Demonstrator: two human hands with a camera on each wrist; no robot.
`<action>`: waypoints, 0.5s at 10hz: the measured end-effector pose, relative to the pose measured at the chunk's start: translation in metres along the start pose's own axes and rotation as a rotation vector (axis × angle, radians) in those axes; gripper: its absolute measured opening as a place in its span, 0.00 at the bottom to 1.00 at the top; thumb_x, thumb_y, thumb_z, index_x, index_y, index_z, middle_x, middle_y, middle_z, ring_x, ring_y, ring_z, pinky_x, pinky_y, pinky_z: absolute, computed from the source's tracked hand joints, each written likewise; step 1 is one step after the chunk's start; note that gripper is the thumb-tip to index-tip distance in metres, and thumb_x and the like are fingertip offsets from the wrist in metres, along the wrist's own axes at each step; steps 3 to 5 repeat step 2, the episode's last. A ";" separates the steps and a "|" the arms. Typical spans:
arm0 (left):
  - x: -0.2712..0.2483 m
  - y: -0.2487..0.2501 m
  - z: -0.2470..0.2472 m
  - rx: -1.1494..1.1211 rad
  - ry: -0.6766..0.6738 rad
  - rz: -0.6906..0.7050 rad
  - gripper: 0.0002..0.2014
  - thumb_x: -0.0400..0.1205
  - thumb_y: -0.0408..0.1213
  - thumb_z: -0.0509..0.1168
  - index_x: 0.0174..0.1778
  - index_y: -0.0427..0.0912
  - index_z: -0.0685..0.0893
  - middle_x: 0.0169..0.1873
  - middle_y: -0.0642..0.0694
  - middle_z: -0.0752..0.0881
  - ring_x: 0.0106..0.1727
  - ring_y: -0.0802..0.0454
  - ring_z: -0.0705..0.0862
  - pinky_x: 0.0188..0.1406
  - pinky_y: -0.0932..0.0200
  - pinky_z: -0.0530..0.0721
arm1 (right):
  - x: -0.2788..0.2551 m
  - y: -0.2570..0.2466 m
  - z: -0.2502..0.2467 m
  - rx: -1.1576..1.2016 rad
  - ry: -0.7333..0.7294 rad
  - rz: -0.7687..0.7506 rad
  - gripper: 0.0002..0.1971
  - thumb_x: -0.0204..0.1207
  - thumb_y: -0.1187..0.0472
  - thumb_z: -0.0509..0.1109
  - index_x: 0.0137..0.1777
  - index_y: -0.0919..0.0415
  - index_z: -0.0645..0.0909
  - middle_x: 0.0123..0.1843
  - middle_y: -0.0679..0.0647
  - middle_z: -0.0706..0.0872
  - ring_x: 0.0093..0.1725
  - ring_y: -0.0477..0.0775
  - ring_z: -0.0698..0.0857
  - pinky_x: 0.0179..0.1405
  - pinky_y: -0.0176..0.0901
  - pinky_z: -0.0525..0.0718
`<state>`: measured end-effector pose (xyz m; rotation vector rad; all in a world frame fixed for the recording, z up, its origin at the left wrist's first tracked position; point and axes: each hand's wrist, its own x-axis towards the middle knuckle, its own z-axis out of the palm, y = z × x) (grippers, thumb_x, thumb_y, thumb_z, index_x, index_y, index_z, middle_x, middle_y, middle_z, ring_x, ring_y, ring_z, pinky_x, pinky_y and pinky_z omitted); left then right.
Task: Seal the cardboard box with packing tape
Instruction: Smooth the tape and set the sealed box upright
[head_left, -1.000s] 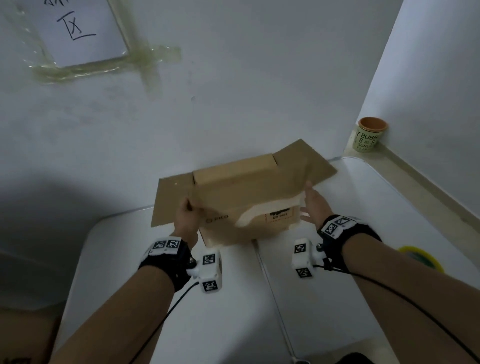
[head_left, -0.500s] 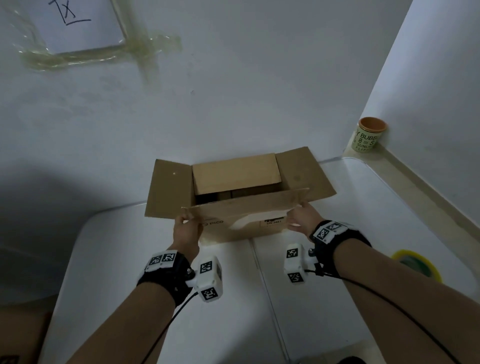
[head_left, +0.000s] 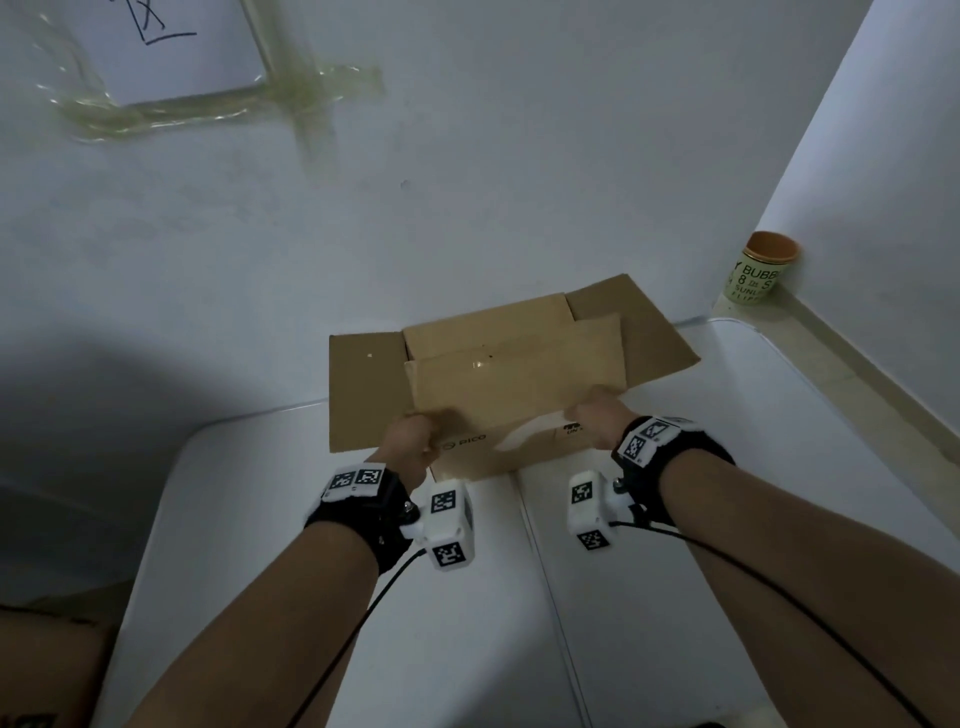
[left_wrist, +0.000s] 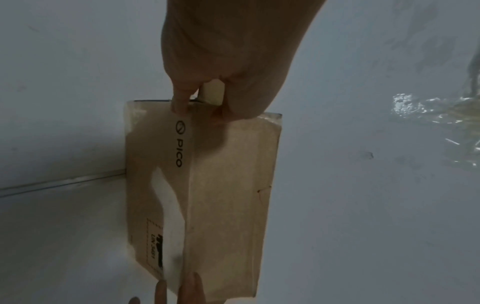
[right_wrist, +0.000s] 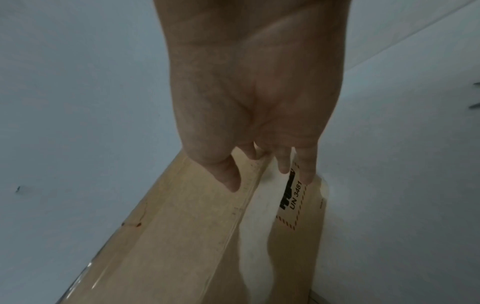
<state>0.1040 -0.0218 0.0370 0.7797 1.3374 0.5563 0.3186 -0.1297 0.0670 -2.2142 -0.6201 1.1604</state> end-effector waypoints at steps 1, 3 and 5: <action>0.004 0.017 -0.004 0.097 0.078 -0.010 0.17 0.80 0.22 0.55 0.65 0.33 0.73 0.57 0.39 0.80 0.49 0.48 0.79 0.52 0.55 0.74 | -0.009 -0.002 -0.001 -0.184 -0.001 -0.029 0.18 0.82 0.67 0.61 0.70 0.72 0.72 0.62 0.68 0.78 0.60 0.63 0.79 0.61 0.52 0.78; -0.015 0.039 -0.006 0.298 0.276 0.073 0.25 0.86 0.32 0.53 0.79 0.33 0.59 0.75 0.36 0.70 0.67 0.45 0.73 0.58 0.53 0.76 | -0.011 -0.004 -0.001 -0.356 0.015 -0.114 0.22 0.83 0.65 0.59 0.75 0.73 0.68 0.76 0.66 0.71 0.73 0.64 0.73 0.69 0.46 0.73; -0.015 0.039 -0.006 0.298 0.276 0.073 0.25 0.86 0.32 0.53 0.79 0.33 0.59 0.75 0.36 0.70 0.67 0.45 0.73 0.58 0.53 0.76 | -0.011 -0.004 -0.001 -0.356 0.015 -0.114 0.22 0.83 0.65 0.59 0.75 0.73 0.68 0.76 0.66 0.71 0.73 0.64 0.73 0.69 0.46 0.73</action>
